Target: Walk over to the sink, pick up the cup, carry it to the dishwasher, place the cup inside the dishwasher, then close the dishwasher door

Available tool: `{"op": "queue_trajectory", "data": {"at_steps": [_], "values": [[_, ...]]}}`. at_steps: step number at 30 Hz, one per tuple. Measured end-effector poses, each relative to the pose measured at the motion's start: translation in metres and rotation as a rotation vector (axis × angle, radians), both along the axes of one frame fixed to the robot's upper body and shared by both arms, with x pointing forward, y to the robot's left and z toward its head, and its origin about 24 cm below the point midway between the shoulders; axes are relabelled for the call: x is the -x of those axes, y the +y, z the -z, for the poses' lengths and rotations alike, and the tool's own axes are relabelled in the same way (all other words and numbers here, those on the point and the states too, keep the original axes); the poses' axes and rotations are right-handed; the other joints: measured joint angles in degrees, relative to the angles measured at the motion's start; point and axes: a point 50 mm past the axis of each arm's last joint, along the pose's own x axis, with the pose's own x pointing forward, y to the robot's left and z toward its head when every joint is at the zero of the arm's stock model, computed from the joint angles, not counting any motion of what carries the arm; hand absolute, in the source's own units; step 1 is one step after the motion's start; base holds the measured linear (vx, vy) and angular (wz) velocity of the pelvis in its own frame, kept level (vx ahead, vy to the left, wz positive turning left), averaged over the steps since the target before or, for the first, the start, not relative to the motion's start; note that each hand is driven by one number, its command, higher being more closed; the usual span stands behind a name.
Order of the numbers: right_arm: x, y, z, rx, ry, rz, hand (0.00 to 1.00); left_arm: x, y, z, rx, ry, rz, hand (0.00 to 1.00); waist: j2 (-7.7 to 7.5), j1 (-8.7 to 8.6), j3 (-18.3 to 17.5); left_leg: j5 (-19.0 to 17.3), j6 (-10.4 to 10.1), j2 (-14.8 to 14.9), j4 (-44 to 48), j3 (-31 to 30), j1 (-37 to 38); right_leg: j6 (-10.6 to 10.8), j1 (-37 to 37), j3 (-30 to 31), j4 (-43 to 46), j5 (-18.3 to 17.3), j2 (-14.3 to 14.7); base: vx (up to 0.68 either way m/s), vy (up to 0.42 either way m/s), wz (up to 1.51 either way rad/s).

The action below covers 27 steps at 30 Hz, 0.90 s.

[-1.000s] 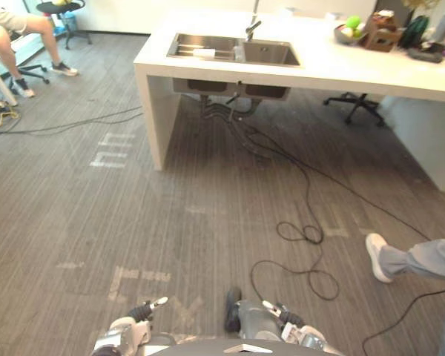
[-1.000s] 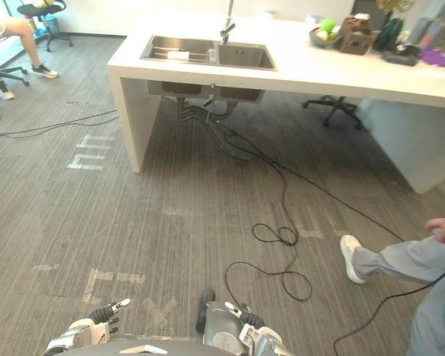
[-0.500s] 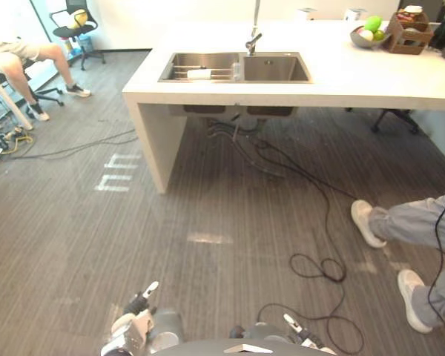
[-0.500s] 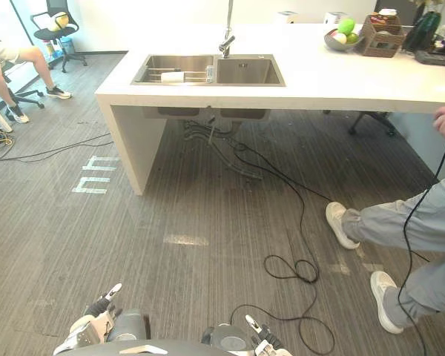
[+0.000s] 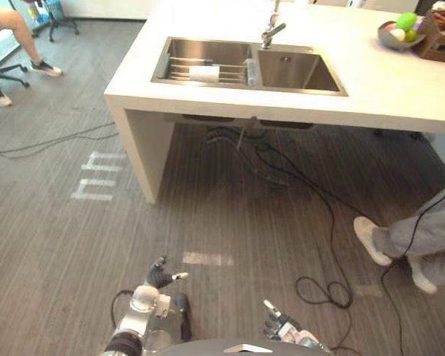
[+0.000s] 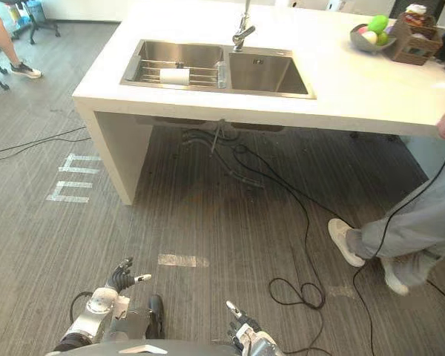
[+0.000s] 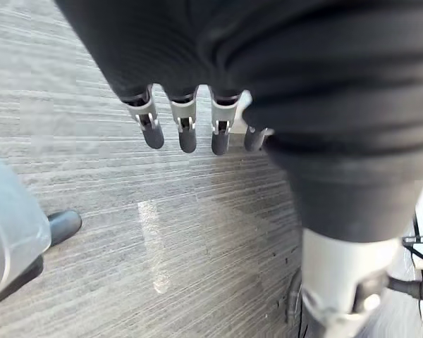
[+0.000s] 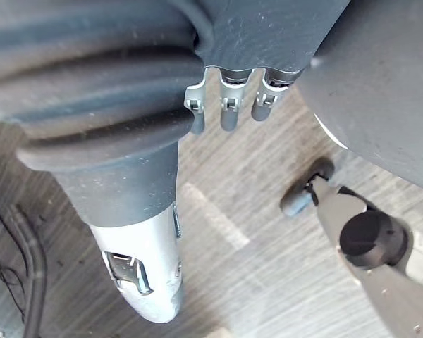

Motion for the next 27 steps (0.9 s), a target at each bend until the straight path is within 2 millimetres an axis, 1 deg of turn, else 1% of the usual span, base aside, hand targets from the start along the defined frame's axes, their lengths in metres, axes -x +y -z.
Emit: {"op": "queue_trajectory", "data": {"at_steps": [1,2,3,4,5,6,7,8,9,10,11,12,13,14,15,16,17,18,22,23,27], "values": [[-0.002,-0.005,-0.001,0.021,-0.011,0.007,0.0,0.003,0.0,0.002,-0.001,0.014,0.031,0.0,0.28,0.15,0.2,-1.2,0.2,-0.4,-1.6,0.9,3.1,5.3,-4.8,1.3,11.7,4.8,-1.5,0.32,0.152,-0.32],[-0.003,-0.007,-0.002,0.033,-0.019,0.015,0.0,0.005,0.0,0.003,-0.008,0.026,0.052,0.0,0.49,0.11,0.4,-1.6,0.1,-0.6,-2.5,1.4,5.1,7.3,-7.5,1.3,18.6,7.6,-2.7,0.39,0.174,-0.54],[-0.004,-0.014,-0.003,0.073,-0.025,0.014,0.0,0.013,0.001,0.007,-0.012,0.06,0.067,0.0,1.1,-0.1,0.7,-1.7,0.3,-1.5,-5.0,2.3,10.0,3.8,-11.7,-1.8,30.5,9.4,-6.2,0.38,0.157,-0.49],[-0.004,-0.024,-0.005,0.11,-0.014,0.009,0.0,0.02,0.002,0.011,-0.011,0.104,0.057,0.0,1.63,-0.67,0.8,-1.7,0.3,-2.0,-7.8,2.4,14.4,-1.6,-14.0,-6.1,36.1,8.2,-9.3,0.37,0.149,-0.43],[-0.004,-0.026,-0.005,0.121,-0.008,0.012,0.0,0.022,0.004,0.013,-0.011,0.119,0.049,0.0,1.83,-0.85,0.8,-1.7,0.2,-2.0,-8.9,2.2,16.2,-2.6,-15.0,-7.7,36.1,7.3,-9.9,0.35,0.106,-0.18],[-0.003,-0.029,-0.006,0.13,-0.003,0.024,0.0,0.025,0.007,0.015,-0.002,0.154,0.019,0.0,1.92,-1.23,0.8,-2.0,-0.4,-1.7,-9.8,1.8,17.9,-3.2,-17.0,-10.4,31.8,5.1,-10.1,0.37,0.009,0.05],[-0.005,-0.029,-0.007,0.131,-0.011,0.03,0.0,0.027,0.009,0.018,0.01,0.19,-0.016,0.0,2.23,-1.32,1.0,-2.4,-1.1,-0.9,-9.8,1.2,18.4,-3.3,-18.6,-12.1,22.6,3.6,-8.9,0.35,-0.042,0.16],[-0.007,-0.029,-0.007,0.13,-0.016,0.03,0.0,0.028,0.01,0.02,0.017,0.209,-0.036,0.0,2.59,-1.43,1.2,-2.6,-1.4,-0.2,-9.7,0.7,18.5,-3.3,-18.9,-12.4,16.2,3.5,-7.6,0.27,-0.095,0.36],[-0.009,-0.025,-0.007,0.123,-0.024,0.029,0.0,0.034,0.014,0.025,0.025,0.247,-0.074,0.0,2.95,-1.81,1.3,-3.2,-2.4,0.8,-9.2,-0.5,18.4,-3.3,-18.7,-11.8,5.4,4.5,-5.5,0.2,-0.126,0.61],[-0.01,-0.021,-0.006,0.122,-0.035,0.026,0.0,0.047,0.02,0.032,0.02,0.292,-0.131,0.0,2.68,-2.04,1.2,-4.1,-3.3,1.4,-9.2,-2.5,18.4,-3.9,-18.3,-8.5,-4.5,9.8,-3.6,0.22,-0.192,0.72],[-0.01,-0.016,-0.005,0.113,-0.037,0.025,0.0,0.055,0.024,0.035,0.015,0.315,-0.164,0.0,2.1,-2.18,1.1,-4.7,-3.8,1.3,-9.2,-3.3,18.8,-4.1,-18.3,-7.0,-6.0,13.0,-3.4,0.27,-0.3,0.88],[-0.009,-0.008,-0.004,0.096,-0.035,0.02,0.0,0.058,0.036,0.035,-0.006,0.313,-0.234,0.0,0.29,-2.26,1.1,-6.2,-5.0,0.7,-8.6,-5.3,19.5,-3.0,-17.5,-5.0,-6.4,20.5,-3.8,0.29,-0.39,0.73],[-0.007,-0.007,-0.003,0.095,-0.026,-0.001,0.0,0.064,0.042,0.036,0.003,0.324,-0.335,0.0,-0.12,-1.34,0.6,-7.9,-6.6,1.5,-7.1,-6.7,20.1,-2.2,-15.2,-5.3,-6.4,15.2,-3.7,0.27,-0.373,0.58],[-0.006,-0.007,-0.003,0.095,-0.028,-0.006,0.0,0.067,0.041,0.037,0.016,0.331,-0.378,0.0,0.29,-0.8,0.3,-8.4,-7.1,2.2,-6.6,-7.1,20.1,-2.1,-14.2,-6.1,-7.5,13.6,-3.2,0.24,-0.349,0.21],[-0.006,-0.011,-0.003,0.112,-0.036,-0.015,0.0,0.07,0.036,0.039,0.05,0.343,-0.436,0.0,1.29,-0.71,0.4,-8.7,-7.7,3.6,-6.1,-7.6,19.8,-2.4,-13.7,-7.1,-8.5,13.1,-2.0,0.19,-0.289,0.13],[0.002,-0.017,-0.003,0.138,-0.02,-0.04,0.0,0.077,0.031,0.042,0.097,0.381,-0.517,0.0,3.55,-1.0,-0.9,-8.4,-8.8,5.6,-6.8,-7.8,19.0,-3.3,-13.6,-8.7,-10.0,12.8,0.1,0.17,-0.259,0.11],[0.005,-0.018,-0.002,0.147,-0.017,-0.04,0.0,0.08,0.031,0.044,0.114,0.399,-0.556,0.0,4.32,-1.03,-1.3,-8.2,-9.3,6.4,-7.3,-7.8,18.9,-3.6,-13.5,-9.1,-10.9,12.9,1.0,0.1,-0.142,0.1],[0.037,-0.012,0.005,0.057,0.025,-0.081,0.0,0.108,0.04,0.053,0.346,0.491,-0.939,0.0,4.22,-0.66,-2.1,-3.6,-9.3,6.5,-13.2,-7.8,19.0,-4.0,-4.8,-11.4,-34.7,25.6,4.9,0.04,-0.046,0.0],[0.037,-0.013,0.005,0.058,0.025,-0.082,0.0,0.107,0.04,0.053,0.347,0.491,-0.938,0.0,4.31,-0.68,-2.0,-3.6,-9.3,6.5,-13.3,-7.8,19.0,-4.0,-4.8,-11.4,-34.7,25.6,4.9,0.0,0.0,0.0],[0.036,-0.013,0.005,0.058,0.025,-0.082,0.0,0.102,0.039,0.052,0.351,0.479,-0.93,0.0,4.29,-0.84,-2.0,-3.6,-9.3,6.5,-13.3,-7.7,19.0,-4.0,-4.8,-11.3,-34.6,25.6,4.9,0.0,0.0,0.0],[0.033,-0.014,0.004,0.063,0.008,-0.071,0.0,0.094,0.037,0.05,0.358,0.414,-0.897,0.0,4.44,-1.21,-1.5,-3.8,-9.3,6.9,-13.5,-5.9,20.9,-4.1,-3.6,-10.9,-34.3,25.7,5.0,0.0,0.006,-0.1]]}}
